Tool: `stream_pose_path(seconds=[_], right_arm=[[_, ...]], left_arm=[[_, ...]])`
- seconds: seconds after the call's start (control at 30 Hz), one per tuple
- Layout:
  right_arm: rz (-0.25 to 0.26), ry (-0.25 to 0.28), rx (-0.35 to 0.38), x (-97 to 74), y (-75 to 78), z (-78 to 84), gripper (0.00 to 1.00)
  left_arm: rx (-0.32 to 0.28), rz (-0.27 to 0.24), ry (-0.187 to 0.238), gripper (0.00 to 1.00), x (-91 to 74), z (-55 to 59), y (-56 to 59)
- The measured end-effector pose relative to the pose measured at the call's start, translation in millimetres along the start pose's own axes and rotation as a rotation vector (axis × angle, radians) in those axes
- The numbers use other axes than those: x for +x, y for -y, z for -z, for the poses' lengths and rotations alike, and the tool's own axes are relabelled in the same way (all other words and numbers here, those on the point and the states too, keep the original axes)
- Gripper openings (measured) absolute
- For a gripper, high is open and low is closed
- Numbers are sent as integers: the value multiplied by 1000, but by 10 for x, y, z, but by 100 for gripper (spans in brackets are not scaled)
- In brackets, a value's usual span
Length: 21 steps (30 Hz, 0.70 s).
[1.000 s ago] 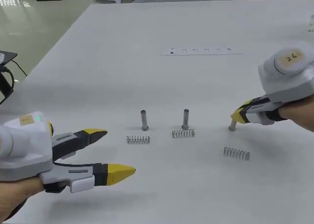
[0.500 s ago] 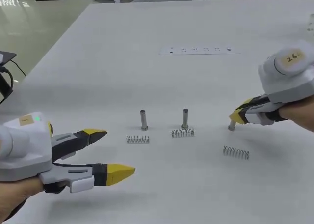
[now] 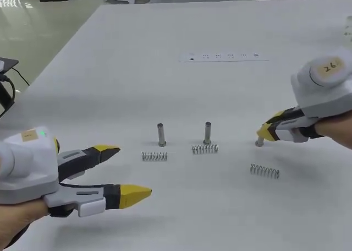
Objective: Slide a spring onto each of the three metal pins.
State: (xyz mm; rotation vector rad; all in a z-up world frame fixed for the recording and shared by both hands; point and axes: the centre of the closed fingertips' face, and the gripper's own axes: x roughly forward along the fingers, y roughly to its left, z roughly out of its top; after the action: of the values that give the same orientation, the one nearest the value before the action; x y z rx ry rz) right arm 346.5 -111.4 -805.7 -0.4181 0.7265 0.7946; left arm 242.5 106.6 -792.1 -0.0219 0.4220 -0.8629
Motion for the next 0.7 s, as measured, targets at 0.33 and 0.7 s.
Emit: stream_pose_path(seconds=[0.33, 0.7], right_arm=[[10, -3, 6, -73, 8, 68, 17], [1, -19, -16, -154, -85, 208, 17]], left_arm=[[2, 5, 0, 73, 10, -5, 7], [4, 8, 0, 73, 4, -6, 19]])
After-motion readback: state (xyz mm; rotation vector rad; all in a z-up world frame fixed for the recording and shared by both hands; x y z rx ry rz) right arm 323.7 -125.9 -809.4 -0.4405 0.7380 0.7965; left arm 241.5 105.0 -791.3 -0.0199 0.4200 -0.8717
